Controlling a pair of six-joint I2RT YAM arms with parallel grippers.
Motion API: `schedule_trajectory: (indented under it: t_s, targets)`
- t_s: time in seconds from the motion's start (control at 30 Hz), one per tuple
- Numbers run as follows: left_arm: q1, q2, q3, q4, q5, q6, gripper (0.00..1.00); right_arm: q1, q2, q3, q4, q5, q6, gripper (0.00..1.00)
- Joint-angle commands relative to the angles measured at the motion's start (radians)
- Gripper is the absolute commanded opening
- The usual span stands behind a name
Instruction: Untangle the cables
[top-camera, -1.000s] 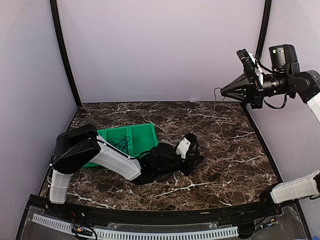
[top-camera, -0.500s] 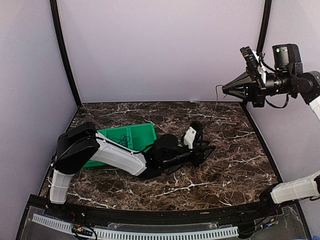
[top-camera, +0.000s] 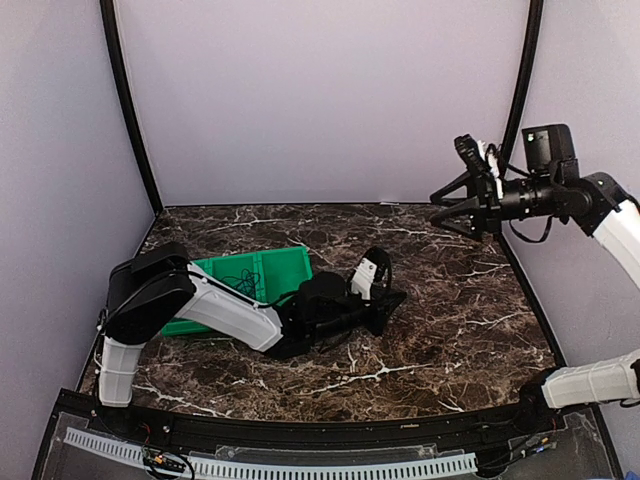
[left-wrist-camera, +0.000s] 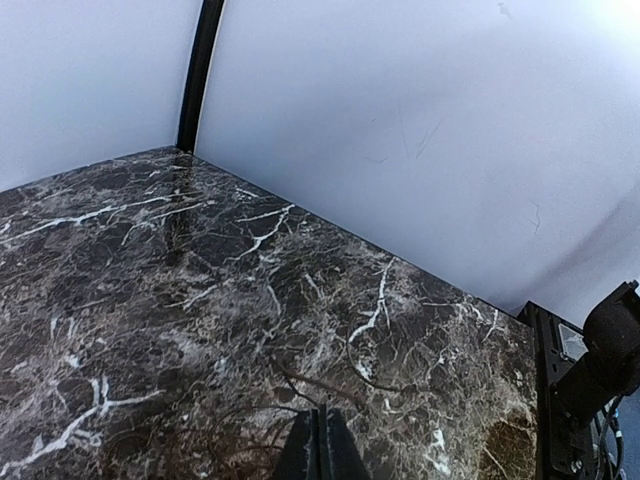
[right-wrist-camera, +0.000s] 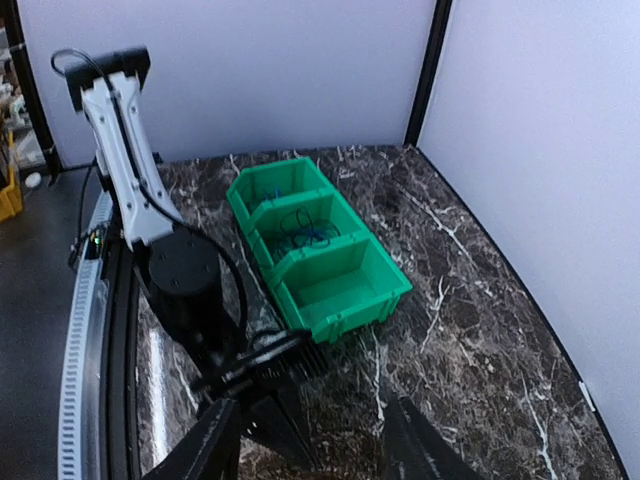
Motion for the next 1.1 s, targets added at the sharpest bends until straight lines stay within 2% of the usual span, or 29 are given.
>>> schedule_trajectory:
  t_s: [0.0,0.1,0.23,0.37,0.53,0.63,0.77,0.97,1.07]
  targets:
    - [0.000,-0.158,-0.098,0.068,-0.081,-0.038,0.00,-0.006,0.010,-0.218,0.165,0.160,-0.007,0.57]
    - [0.000,-0.232,-0.158,0.094,-0.126,-0.066,0.00,-0.006,0.028,-0.356,0.244,0.205,-0.020,0.65]
    - [0.000,-0.285,-0.205,0.063,-0.156,-0.098,0.00,-0.006,0.066,-0.437,0.284,0.281,-0.021,0.65]
    - [0.000,-0.303,-0.239,0.022,-0.139,-0.129,0.00,-0.006,0.110,-0.450,0.233,0.421,-0.060,0.65]
    - [-0.008,-0.310,-0.244,-0.055,-0.096,-0.146,0.14,-0.019,0.148,-0.495,0.140,0.589,-0.162,0.71]
    - [-0.020,-0.310,-0.236,-0.076,-0.093,-0.134,0.24,-0.027,0.204,-0.508,0.098,0.612,-0.174,0.71]
    - [-0.035,-0.301,-0.213,-0.110,-0.095,-0.123,0.31,-0.027,0.279,-0.527,0.100,0.653,-0.160,0.71]
    - [-0.044,-0.299,-0.210,-0.125,-0.090,-0.127,0.32,-0.026,0.372,-0.549,0.107,0.647,-0.166,0.73]
    - [-0.047,-0.298,-0.211,-0.123,-0.093,-0.130,0.32,-0.026,0.402,-0.562,0.140,0.646,-0.166,0.70]
